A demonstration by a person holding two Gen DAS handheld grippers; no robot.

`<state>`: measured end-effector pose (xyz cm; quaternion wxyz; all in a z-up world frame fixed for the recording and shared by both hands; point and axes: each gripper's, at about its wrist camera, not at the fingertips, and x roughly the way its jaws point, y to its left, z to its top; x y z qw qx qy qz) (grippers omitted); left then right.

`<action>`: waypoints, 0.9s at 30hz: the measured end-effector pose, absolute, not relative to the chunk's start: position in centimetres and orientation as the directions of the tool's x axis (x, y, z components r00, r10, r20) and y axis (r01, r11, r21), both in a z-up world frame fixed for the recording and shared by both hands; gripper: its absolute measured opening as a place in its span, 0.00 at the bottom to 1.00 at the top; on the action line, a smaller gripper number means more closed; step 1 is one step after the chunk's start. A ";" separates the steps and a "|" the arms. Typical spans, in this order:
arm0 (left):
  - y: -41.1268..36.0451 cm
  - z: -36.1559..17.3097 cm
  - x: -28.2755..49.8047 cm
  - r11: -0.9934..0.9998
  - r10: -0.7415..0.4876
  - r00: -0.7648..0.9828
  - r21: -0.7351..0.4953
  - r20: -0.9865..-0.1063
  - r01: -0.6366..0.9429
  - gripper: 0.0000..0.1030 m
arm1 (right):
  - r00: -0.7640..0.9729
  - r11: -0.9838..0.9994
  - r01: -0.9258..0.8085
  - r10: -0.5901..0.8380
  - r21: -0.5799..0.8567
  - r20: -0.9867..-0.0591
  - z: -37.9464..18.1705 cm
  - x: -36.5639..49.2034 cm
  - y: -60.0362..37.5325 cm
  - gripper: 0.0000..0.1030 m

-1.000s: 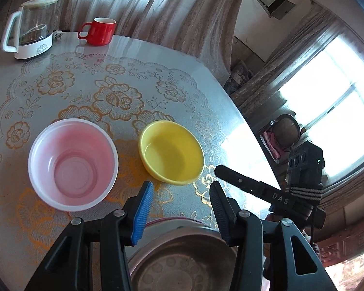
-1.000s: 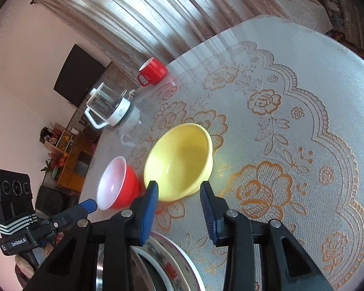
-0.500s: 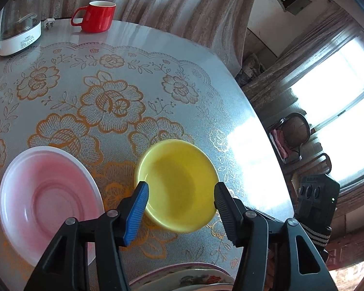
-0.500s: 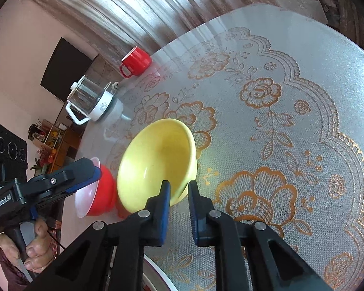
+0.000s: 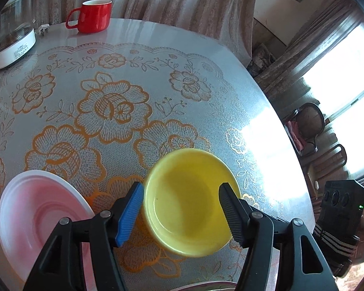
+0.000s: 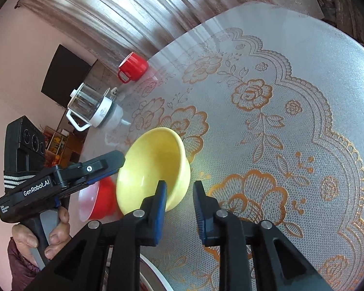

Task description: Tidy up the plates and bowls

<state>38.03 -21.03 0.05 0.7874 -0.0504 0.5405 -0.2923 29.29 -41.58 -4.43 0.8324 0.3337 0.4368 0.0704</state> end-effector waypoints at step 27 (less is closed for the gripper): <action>-23.0 -0.3 38.6 0.811 -0.478 0.215 -0.333 -0.852 0.481 0.60 | 0.593 0.773 0.186 0.404 0.607 -0.696 -5.0 29.2 -40.9 0.24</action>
